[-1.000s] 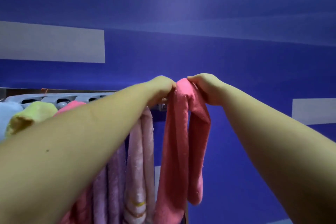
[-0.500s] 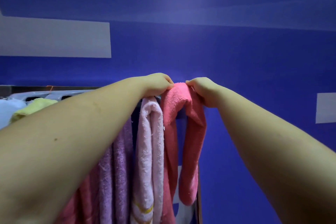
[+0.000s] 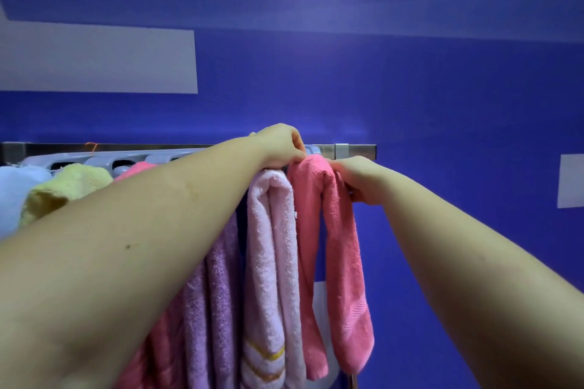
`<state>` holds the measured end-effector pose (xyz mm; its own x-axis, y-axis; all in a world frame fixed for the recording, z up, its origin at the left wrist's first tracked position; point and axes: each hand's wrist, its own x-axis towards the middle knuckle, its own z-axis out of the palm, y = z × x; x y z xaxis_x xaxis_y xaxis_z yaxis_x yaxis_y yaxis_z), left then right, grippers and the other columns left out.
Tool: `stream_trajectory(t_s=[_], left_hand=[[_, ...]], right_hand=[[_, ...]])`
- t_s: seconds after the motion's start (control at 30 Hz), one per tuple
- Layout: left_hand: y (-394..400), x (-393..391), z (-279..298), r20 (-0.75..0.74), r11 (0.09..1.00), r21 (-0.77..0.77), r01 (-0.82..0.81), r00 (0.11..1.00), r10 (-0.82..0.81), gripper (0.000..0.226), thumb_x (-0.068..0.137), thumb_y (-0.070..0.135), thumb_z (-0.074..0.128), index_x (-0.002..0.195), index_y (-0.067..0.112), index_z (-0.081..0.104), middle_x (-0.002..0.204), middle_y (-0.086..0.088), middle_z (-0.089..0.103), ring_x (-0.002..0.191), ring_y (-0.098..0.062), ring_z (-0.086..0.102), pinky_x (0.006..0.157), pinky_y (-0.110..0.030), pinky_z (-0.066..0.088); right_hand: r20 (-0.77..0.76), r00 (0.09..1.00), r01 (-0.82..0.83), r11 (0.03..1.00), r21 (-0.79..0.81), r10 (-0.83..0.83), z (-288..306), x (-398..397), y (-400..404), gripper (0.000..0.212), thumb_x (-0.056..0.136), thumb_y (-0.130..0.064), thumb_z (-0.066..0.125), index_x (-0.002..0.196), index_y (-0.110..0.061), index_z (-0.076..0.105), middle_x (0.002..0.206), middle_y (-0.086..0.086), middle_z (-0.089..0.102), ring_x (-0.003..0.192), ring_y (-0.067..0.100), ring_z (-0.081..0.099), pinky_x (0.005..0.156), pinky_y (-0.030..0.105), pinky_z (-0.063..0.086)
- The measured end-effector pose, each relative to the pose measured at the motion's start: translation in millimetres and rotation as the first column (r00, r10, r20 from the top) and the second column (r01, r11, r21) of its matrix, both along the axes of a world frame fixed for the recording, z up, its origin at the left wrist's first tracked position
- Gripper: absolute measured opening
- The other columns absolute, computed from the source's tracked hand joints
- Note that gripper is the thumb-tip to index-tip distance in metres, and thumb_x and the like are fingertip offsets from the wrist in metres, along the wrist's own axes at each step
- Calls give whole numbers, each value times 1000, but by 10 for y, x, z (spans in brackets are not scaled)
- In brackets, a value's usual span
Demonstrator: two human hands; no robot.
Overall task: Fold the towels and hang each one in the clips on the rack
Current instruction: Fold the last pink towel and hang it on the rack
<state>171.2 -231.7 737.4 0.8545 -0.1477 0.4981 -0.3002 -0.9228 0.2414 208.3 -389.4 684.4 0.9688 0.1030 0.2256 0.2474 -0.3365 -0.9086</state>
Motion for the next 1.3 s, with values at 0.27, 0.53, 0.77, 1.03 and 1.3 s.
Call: stream_trajectory(t_s=[0.27, 0.53, 0.77, 1.03, 1.3], left_hand=[[-113, -270, 83, 109, 977, -208, 44, 994, -22, 15, 87, 25, 55, 95, 24, 68, 108, 4, 68, 95, -18, 60, 89, -29, 46], [-423, -850, -393, 185, 624, -730, 278, 960, -212, 34, 93, 8, 44, 124, 7, 55, 128, -7, 58, 122, -21, 51, 95, -28, 41], [-650, -842, -962, -88, 260, -966, 8, 930, -356, 41, 96, 35, 39, 111, 5, 64, 113, -18, 66, 103, -32, 63, 95, -48, 49], [-608, -745, -1326, -83, 162, -987, -10, 889, -450, 60, 92, 56, 36, 119, 8, 61, 108, -16, 69, 93, -29, 68, 86, -41, 55], [-697, -668, -2182, -240, 105, -970, -218, 806, -541, 62, 96, 55, 20, 82, 17, 67, 69, 0, 71, 72, -17, 66, 53, -21, 52]], right_hand=[[79, 997, 14, 1000, 0, -14, 9, -165, -2, 33, 90, -46, 53, 82, -16, 61, 81, 1, 60, 72, 16, 55, 74, 30, 48], [80, 997, -18, 990, 140, 7, -155, -754, -236, 30, 97, -40, 43, 110, -17, 58, 105, 5, 60, 90, 19, 55, 77, 31, 45], [-55, 989, -116, 947, 300, 139, -553, -1022, -12, 41, 97, -48, 35, 95, -19, 64, 89, 0, 64, 83, 16, 58, 82, 32, 45], [-98, 987, -73, 907, 415, 125, -872, -913, -133, 43, 97, -46, 37, 83, -18, 66, 81, 1, 64, 75, 17, 55, 83, 33, 43], [-292, 939, -43, 902, 429, 184, -1592, -915, -143, 48, 98, -50, 31, 89, -16, 65, 81, 2, 65, 73, 14, 58, 68, 27, 45]])
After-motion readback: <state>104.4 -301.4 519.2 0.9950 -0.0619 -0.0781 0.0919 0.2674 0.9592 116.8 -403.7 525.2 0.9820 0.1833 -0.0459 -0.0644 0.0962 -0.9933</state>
